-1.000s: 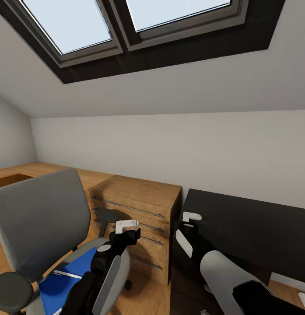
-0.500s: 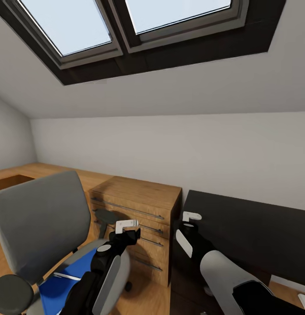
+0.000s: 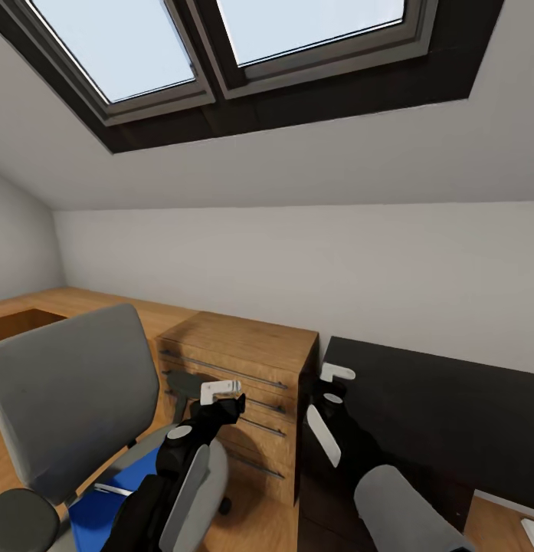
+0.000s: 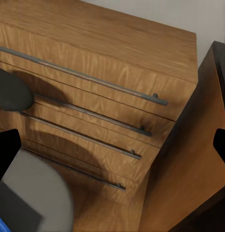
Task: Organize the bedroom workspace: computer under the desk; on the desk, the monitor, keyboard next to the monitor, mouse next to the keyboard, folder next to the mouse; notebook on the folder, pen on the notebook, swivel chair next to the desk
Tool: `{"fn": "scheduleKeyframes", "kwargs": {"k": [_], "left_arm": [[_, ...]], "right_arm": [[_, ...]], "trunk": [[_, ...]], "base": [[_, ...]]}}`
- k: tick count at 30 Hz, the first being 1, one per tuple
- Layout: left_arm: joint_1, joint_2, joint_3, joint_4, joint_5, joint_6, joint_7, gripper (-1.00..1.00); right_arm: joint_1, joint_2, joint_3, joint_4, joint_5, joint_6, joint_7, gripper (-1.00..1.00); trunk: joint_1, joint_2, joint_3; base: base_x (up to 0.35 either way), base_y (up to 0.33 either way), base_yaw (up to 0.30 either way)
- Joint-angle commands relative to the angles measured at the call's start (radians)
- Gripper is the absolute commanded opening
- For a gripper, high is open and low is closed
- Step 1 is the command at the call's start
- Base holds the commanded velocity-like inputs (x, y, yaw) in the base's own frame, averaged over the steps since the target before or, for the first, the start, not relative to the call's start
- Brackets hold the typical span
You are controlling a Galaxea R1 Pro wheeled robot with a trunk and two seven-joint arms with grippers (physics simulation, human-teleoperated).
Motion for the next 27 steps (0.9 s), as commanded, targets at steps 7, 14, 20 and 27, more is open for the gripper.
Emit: {"fn": "scheduleKeyframes", "kwargs": {"k": [7, 14, 20, 27], "left_arm": [[0.000, 0.003, -0.001, -0.012, 0.011, 0.004, 0.009, 1.00], [0.000, 0.003, -0.001, -0.011, 0.011, 0.005, 0.008, 1.00], [0.000, 0.003, -0.001, -0.010, 0.011, 0.005, 0.008, 1.00], [0.000, 0.003, -0.001, -0.010, 0.011, 0.005, 0.008, 1.00]], "right_arm": [[0.035, 0.000, 0.003, -0.066, -0.003, 0.021, -0.011, 1.00], [0.038, 0.000, 0.006, -0.070, -0.003, 0.022, -0.011, 1.00], [0.038, 0.000, 0.015, -0.071, -0.003, 0.022, -0.011, 1.00], [0.039, 0.000, 0.017, -0.071, -0.003, 0.022, -0.011, 1.00]], "trunk": [[0.000, -0.001, -0.001], [0.000, -0.001, -0.001], [0.000, -0.001, -0.001], [0.000, -0.001, -0.001]], "base": [[0.000, 0.000, 0.000], [0.000, 0.000, 0.000], [-0.033, 0.000, 0.000], [-0.265, 0.000, 0.000]]}}
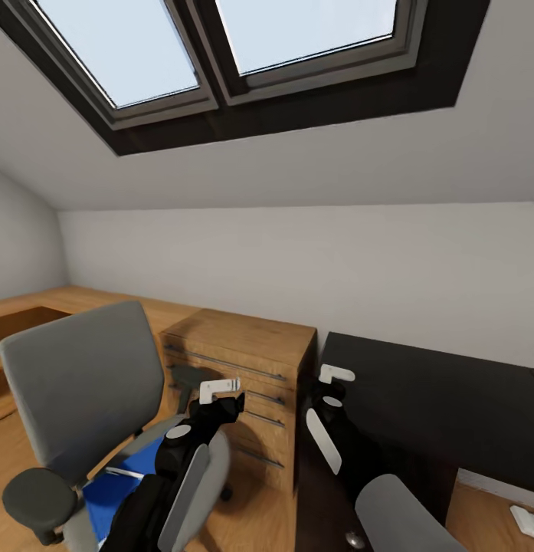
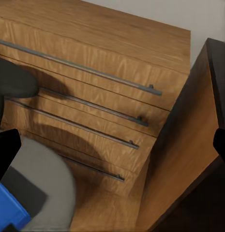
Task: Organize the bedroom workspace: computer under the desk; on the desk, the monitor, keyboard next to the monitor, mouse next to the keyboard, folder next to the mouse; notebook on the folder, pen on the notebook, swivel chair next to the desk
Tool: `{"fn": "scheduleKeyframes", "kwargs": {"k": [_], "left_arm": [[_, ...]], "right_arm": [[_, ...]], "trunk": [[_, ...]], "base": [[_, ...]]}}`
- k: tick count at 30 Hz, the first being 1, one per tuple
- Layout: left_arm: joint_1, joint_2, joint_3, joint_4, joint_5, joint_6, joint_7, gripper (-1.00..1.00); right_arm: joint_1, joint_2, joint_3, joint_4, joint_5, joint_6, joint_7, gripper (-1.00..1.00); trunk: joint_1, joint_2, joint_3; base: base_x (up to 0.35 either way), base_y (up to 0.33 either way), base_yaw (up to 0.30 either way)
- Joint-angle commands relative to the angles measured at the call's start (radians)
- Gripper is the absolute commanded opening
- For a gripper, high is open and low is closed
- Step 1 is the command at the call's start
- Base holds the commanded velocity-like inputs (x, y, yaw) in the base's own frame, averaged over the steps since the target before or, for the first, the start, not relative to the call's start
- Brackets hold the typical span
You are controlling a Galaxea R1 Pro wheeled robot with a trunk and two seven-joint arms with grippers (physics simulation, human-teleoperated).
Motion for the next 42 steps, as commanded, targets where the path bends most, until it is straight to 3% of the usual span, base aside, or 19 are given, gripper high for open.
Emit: {"fn": "scheduleKeyframes", "kwargs": {"k": [1, 12, 33, 39, 42], "left_arm": [[-0.001, 0.000, -0.001, -0.001, 0.011, 0.003, 0.009, 1.00], [-0.001, 0.000, -0.001, -0.001, 0.011, 0.003, 0.009, 1.00], [-0.001, 0.000, -0.001, -0.001, 0.011, 0.004, 0.009, 1.00], [-0.001, 0.000, -0.001, -0.001, 0.012, 0.004, 0.009, 1.00], [-0.001, 0.000, -0.001, -0.001, 0.011, 0.004, 0.009, 1.00]], "right_arm": [[-0.001, 0.000, 0.002, -0.001, -0.004, 0.005, -0.007, 1.00], [-0.001, 0.000, 0.010, -0.001, -0.005, 0.003, -0.005, 1.00], [-0.001, 0.000, 0.024, 0.003, -0.005, 0.000, -0.003, 1.00], [-0.001, 0.000, 0.024, 0.005, -0.005, 0.000, -0.003, 1.00], [-0.001, 0.000, 0.024, 0.006, -0.005, -0.001, -0.002, 1.00]], "trunk": [[-0.001, -0.001, -0.001], [-0.001, -0.001, -0.002], [-0.001, -0.001, -0.031], [-0.001, -0.001, -0.039], [-0.012, 0.020, -0.034]], "base": [[-0.318, 0.000, 0.000], [-0.334, 0.000, 0.008], [-0.335, 0.000, 0.107], [-0.116, 0.000, 0.110], [-0.015, 0.000, 0.110]]}}
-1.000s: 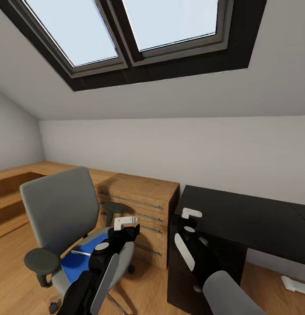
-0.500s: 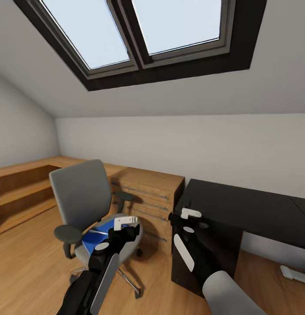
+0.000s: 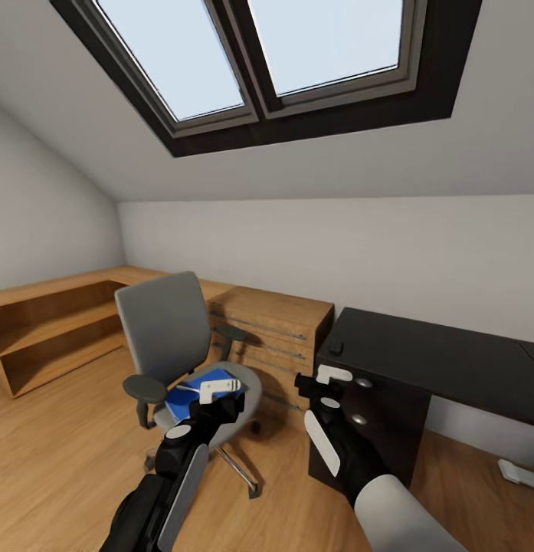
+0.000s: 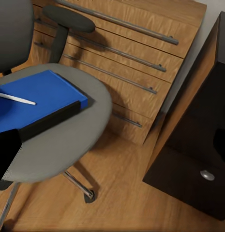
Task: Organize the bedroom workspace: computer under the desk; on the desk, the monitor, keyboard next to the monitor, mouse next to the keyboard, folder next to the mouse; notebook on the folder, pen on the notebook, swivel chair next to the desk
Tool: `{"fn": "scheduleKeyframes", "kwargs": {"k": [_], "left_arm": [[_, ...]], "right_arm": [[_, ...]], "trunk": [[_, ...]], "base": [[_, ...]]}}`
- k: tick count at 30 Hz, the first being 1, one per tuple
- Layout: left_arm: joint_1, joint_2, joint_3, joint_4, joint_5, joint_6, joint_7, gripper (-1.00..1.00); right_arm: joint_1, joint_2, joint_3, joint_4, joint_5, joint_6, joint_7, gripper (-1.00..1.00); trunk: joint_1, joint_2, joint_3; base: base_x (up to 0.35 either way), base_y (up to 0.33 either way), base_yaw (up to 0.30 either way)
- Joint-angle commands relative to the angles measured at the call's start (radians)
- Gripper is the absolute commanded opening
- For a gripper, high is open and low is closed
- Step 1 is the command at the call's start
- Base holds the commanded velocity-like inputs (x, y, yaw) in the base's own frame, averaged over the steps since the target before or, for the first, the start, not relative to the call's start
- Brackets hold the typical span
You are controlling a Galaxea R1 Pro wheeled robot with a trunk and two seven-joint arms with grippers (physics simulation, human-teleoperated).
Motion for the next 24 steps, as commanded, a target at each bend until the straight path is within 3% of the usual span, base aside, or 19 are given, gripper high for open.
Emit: {"fn": "scheduleKeyframes", "kwargs": {"k": [1, 24], "left_arm": [[-0.001, 0.000, -0.001, -0.001, 0.010, 0.003, 0.009, 1.00], [-0.001, 0.000, -0.001, 0.003, 0.010, 0.004, 0.011, 1.00]], "right_arm": [[-0.001, 0.000, 0.002, -0.002, -0.004, 0.005, -0.006, 1.00], [0.000, 0.000, 0.003, 0.003, -0.003, 0.004, -0.003, 1.00]], "trunk": [[-0.004, 0.007, 0.001], [-0.092, 0.168, 0.041]], "base": [[-0.009, 0.000, 0.110], [-0.001, 0.000, 0.110]]}}
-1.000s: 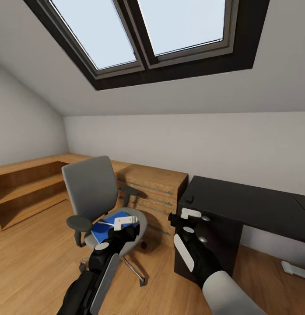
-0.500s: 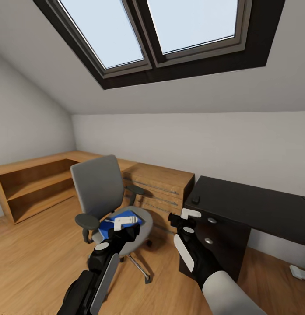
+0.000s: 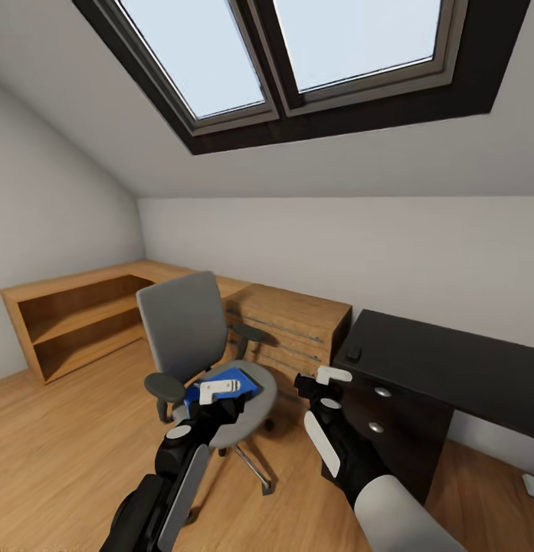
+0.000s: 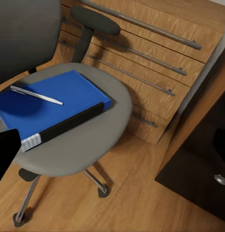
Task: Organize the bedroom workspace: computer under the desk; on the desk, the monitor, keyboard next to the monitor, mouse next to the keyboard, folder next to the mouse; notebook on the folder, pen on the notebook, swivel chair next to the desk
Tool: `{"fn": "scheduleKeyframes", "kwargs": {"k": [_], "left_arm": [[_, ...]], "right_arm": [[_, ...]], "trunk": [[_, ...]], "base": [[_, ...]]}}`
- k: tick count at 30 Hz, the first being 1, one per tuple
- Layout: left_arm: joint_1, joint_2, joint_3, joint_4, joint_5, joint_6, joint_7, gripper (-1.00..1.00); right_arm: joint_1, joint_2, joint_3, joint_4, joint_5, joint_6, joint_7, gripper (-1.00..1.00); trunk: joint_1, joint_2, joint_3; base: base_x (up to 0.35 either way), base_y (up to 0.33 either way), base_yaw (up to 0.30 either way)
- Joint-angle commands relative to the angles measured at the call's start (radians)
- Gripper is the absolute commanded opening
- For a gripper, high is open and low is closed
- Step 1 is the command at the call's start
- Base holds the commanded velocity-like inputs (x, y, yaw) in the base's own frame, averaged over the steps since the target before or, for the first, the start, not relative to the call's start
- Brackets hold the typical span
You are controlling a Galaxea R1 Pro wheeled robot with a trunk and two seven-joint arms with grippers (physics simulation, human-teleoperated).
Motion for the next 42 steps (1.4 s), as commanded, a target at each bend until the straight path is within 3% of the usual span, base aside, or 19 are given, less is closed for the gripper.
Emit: {"fn": "scheduleKeyframes", "kwargs": {"k": [1, 6, 9, 14, 19, 22, 28, 33, 34, 38, 42], "left_arm": [[-0.001, 0.000, -0.001, 0.002, 0.010, 0.003, 0.010, 1.00], [-0.001, 0.006, 0.002, 0.022, 0.010, 0.001, 0.012, 1.00], [-0.001, 0.028, 0.002, 0.052, 0.010, 0.000, 0.013, 1.00], [0.006, 0.058, 0.001, 0.135, 0.010, -0.004, 0.017, 1.00], [0.064, 0.065, 0.002, 0.196, 0.009, -0.045, 0.060, 1.00], [0.109, 0.067, 0.001, 0.245, 0.009, -0.153, 0.096, 1.00], [0.197, 0.068, 0.001, 0.381, 0.007, -0.358, 0.120, 1.00], [0.234, 0.082, 0.001, 0.519, 0.007, -0.488, 0.120, 1.00], [0.241, 0.088, 0.000, 0.611, 0.009, -0.578, 0.119, 1.00], [0.243, 0.085, -0.009, 0.709, 0.007, -0.638, 0.122, 1.00], [0.244, 0.083, -0.017, 0.745, 0.007, -0.656, 0.128, 1.00]], "right_arm": [[0.000, 0.000, 0.004, 0.004, -0.003, 0.003, -0.006, 1.00], [0.021, 0.000, 0.019, 0.045, 0.001, -0.040, -0.005, 1.00], [0.061, 0.000, 0.025, 0.093, 0.024, -0.117, -0.004, 1.00], [0.140, 0.000, 0.028, 0.231, 0.141, -0.357, -0.005, 1.00], [0.201, -0.004, 0.029, 0.378, 0.202, -0.593, -0.005, 1.00], [0.217, -0.005, 0.029, 0.506, 0.215, -0.706, -0.005, 1.00], [0.224, -0.019, 0.029, 0.723, 0.219, -0.855, -0.005, 1.00], [0.234, -0.059, 0.028, 0.788, 0.215, -0.890, 0.012, 1.00], [0.239, -0.082, 0.027, 0.796, 0.211, -0.894, 0.052, 1.00], [0.241, -0.092, 0.026, 0.800, 0.210, -0.892, 0.105, 1.00], [0.241, -0.094, 0.026, 0.801, 0.213, -0.890, 0.126, 1.00]], "trunk": [[-0.004, 0.007, 0.001], [-0.023, 0.042, 0.012], [-0.035, 0.063, 0.020], [-0.054, 0.098, 0.035], [-0.073, 0.133, 0.051], [-0.084, 0.154, 0.060], [-0.107, 0.196, 0.079], [-0.127, 0.231, 0.095], [-0.130, 0.238, 0.098], [-0.146, 0.266, 0.110], [-0.161, 0.294, 0.123]], "base": [[0.000, 0.000, 0.110], [0.000, 0.000, 0.073], [0.000, 0.000, 0.024], [0.000, 0.000, 0.007], [0.000, 0.000, 0.001], [0.000, 0.000, 0.000], [0.000, 0.000, 0.000], [0.000, 0.000, 0.000], [0.000, 0.000, 0.000], [0.000, 0.000, 0.000], [0.000, 0.000, 0.000]]}}
